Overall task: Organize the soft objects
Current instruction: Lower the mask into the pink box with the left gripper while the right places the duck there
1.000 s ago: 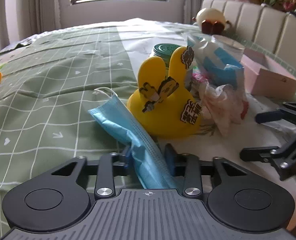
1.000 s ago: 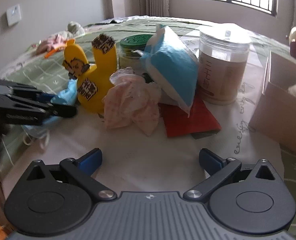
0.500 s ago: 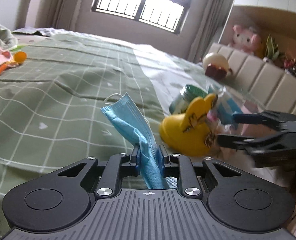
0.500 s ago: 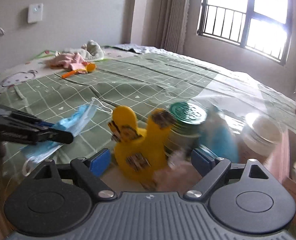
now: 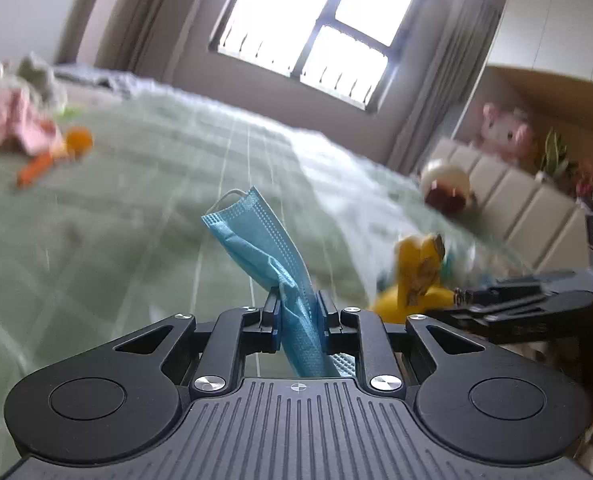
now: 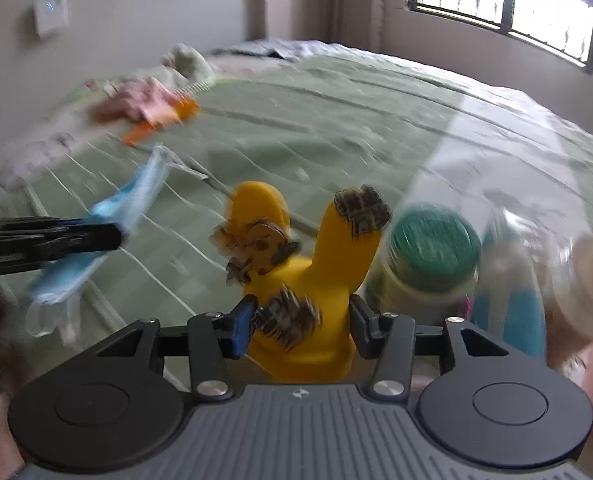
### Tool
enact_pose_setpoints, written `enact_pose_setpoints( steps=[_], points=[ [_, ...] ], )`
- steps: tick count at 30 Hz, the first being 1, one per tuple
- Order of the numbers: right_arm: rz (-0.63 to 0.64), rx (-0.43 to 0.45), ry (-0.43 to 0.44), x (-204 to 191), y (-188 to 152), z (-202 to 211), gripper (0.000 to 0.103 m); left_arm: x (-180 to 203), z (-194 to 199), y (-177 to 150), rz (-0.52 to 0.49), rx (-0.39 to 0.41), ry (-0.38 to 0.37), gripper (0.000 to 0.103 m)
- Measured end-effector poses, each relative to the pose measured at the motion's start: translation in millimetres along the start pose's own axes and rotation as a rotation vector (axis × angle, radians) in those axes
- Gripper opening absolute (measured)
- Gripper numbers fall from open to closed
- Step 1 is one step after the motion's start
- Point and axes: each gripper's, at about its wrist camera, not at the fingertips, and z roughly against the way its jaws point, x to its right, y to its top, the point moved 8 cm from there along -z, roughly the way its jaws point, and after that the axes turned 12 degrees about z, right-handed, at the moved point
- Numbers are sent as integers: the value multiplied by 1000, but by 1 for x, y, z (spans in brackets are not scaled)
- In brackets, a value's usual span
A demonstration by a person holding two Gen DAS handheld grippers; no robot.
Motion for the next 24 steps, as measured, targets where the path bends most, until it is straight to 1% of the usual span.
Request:
enact_pose_setpoints(
  steps=[3, 6, 9, 11, 13, 16, 19, 22, 24],
  points=[
    [12, 89, -7, 7, 34, 29, 45, 17, 4, 45, -58, 94, -2, 20],
    [13, 145, -25, 23, 53, 54, 43, 37, 3, 78, -91, 156, -6, 20],
    [-1, 194, -64, 48, 62, 80, 42, 65, -5, 101, -131, 182, -20, 20],
    [-29, 239, -100, 70, 65, 104, 42, 90, -15, 113, -181, 179, -26, 20],
    [-55, 287, -163, 97, 64, 133, 42, 119, -25, 121, -226, 171, -44, 20],
    [-78, 338, -256, 135, 55, 174, 42, 169, -44, 121, -295, 154, -89, 20],
    [-121, 352, -342, 177, 31, 211, 42, 221, -68, 109, -321, 106, -175, 20],
    [-186, 329, -404, 219, -6, 233, 42, 274, -99, 82, -331, 29, -277, 20],
    [-237, 307, -423, 245, -34, 238, 42, 309, -121, 57, -338, -27, -352, 20]
  ],
)
